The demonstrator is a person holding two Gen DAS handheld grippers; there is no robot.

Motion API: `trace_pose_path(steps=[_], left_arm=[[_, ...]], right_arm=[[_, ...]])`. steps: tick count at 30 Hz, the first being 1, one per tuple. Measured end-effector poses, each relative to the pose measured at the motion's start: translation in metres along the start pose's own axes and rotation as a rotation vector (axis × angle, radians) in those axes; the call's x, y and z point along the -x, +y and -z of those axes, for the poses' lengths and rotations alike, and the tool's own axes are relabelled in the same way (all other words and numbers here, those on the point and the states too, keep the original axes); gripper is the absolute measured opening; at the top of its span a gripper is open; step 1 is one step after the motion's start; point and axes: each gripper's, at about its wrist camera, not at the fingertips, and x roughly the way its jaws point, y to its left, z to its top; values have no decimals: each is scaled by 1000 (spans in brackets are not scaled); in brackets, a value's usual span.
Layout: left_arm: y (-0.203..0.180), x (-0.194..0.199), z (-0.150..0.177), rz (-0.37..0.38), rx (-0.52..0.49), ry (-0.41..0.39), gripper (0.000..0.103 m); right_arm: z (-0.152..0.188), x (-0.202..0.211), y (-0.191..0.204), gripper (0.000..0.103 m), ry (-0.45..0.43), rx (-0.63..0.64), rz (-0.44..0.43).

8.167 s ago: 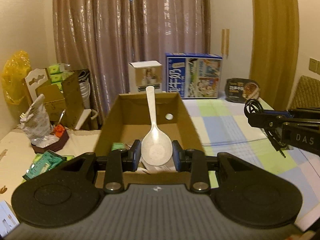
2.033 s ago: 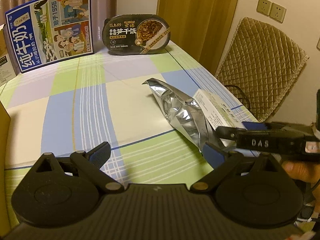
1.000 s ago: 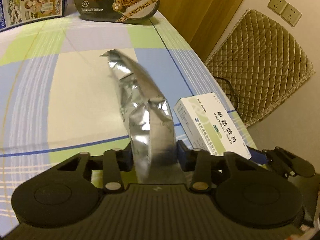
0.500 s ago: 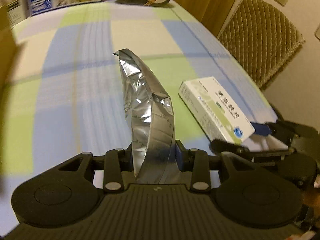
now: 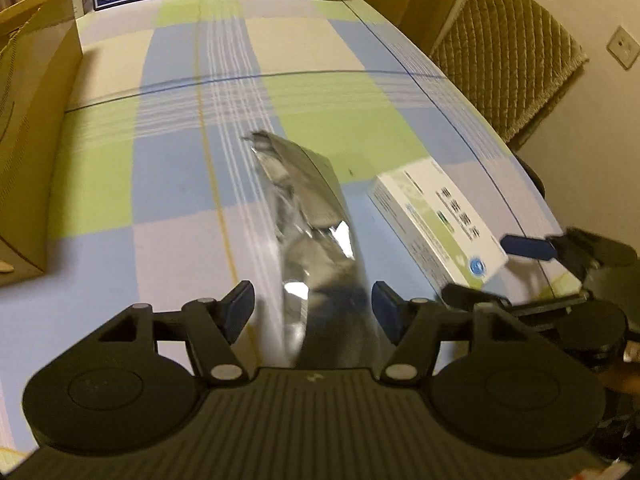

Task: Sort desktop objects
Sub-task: 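Lift the foil pouch and medicine box off the table with both tools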

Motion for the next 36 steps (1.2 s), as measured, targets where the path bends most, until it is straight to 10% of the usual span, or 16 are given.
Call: trace_pose_path(steps=[12, 36], left_arm=[[3, -50, -35, 58, -56, 135, 62], [-32, -58, -29, -96, -223, 180, 52]], right_arm=[[-13, -16, 3, 86, 13, 59, 1], [-18, -31, 1, 74, 27, 37, -22]])
